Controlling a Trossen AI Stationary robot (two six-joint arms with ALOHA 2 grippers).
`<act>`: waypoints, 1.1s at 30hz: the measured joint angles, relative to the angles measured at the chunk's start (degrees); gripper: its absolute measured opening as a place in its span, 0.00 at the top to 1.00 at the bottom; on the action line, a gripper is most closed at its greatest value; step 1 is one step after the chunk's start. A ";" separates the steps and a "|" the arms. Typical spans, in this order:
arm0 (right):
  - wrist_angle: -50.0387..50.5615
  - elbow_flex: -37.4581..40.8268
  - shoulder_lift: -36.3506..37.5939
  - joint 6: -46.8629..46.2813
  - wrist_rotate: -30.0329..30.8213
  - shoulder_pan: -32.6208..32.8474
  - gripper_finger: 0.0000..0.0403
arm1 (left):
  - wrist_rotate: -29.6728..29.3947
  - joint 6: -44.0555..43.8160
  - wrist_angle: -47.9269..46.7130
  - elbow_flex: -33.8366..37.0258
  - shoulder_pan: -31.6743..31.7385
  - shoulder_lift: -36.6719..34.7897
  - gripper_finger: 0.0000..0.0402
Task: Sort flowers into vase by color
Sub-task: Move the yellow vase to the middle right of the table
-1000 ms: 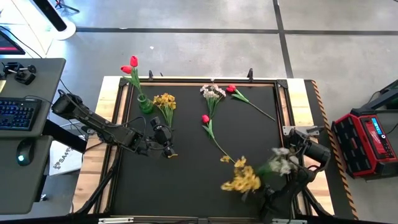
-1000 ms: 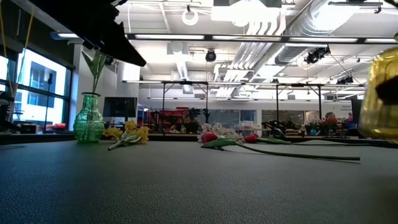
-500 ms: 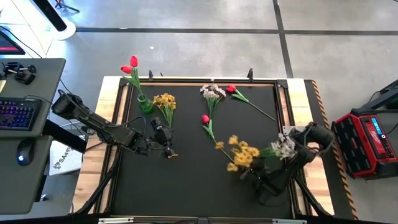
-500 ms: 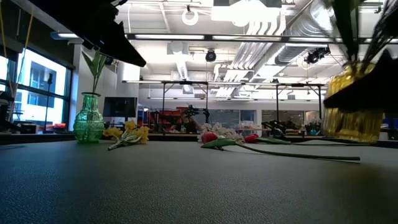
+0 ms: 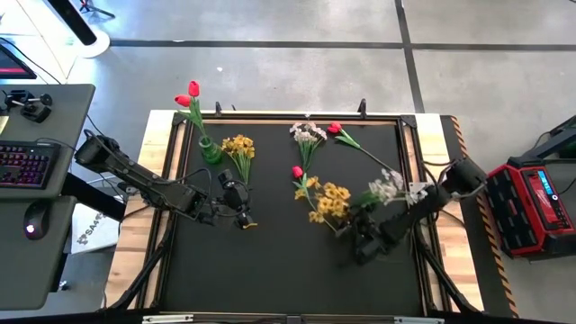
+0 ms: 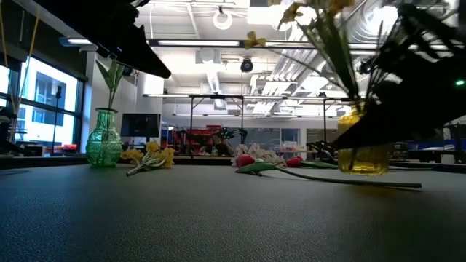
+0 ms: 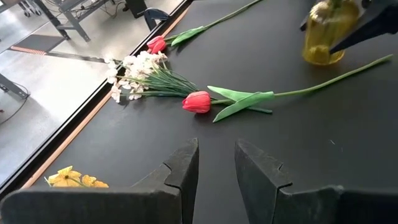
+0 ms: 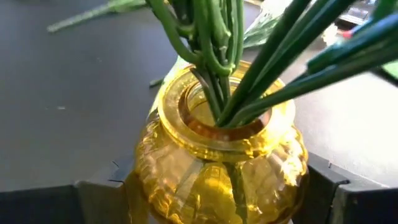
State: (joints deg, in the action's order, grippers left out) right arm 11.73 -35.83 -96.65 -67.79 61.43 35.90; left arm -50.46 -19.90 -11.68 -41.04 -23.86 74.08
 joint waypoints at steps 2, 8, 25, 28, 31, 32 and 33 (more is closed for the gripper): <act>-5.31 1.71 0.57 4.64 -2.63 -2.04 0.38 | 0.00 0.00 0.00 0.00 -0.02 0.00 0.78; -17.21 5.45 0.82 11.55 -4.72 -5.48 0.36 | 0.89 -0.57 -0.01 0.00 -0.06 0.00 0.78; -13.64 5.59 1.56 13.93 -21.13 -9.07 0.12 | 1.06 -2.51 -0.04 0.00 -0.34 0.00 0.78; -9.38 5.57 3.62 12.29 -22.02 -8.37 0.11 | 1.07 -2.52 -0.54 0.00 -0.34 0.00 0.78; -4.84 5.68 7.15 12.28 -23.55 -8.07 0.11 | 1.07 -2.60 -1.56 0.00 -0.59 0.00 0.78; -3.38 5.66 8.56 12.29 -23.97 -8.01 0.11 | 1.08 -2.76 -1.78 0.00 -0.69 0.00 0.78; -1.74 5.41 9.91 12.08 -24.26 -8.00 0.11 | 1.15 -3.41 -2.28 0.00 -0.76 0.00 0.78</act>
State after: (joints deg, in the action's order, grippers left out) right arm 9.99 -30.43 -86.75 -55.71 37.17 27.90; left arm -49.31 -23.31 -13.96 -41.04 -24.62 74.08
